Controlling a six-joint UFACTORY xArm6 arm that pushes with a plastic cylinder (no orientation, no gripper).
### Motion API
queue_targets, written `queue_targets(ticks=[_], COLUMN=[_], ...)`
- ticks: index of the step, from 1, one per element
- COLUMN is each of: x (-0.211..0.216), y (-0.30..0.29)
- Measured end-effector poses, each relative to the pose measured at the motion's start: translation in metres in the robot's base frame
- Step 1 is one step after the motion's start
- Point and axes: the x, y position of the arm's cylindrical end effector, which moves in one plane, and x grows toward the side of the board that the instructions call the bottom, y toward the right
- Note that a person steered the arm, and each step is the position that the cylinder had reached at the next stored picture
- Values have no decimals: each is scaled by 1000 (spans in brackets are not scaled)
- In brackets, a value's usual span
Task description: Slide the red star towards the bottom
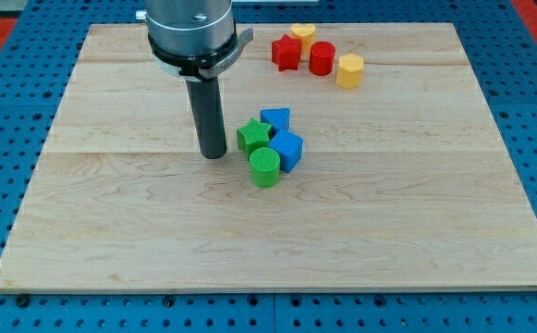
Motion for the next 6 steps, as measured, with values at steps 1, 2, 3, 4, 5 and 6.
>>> queue_targets(ticks=[1,2,3,4,5,6], x=[0,10,68,81,67,-24], y=[0,4,4,74,187,289])
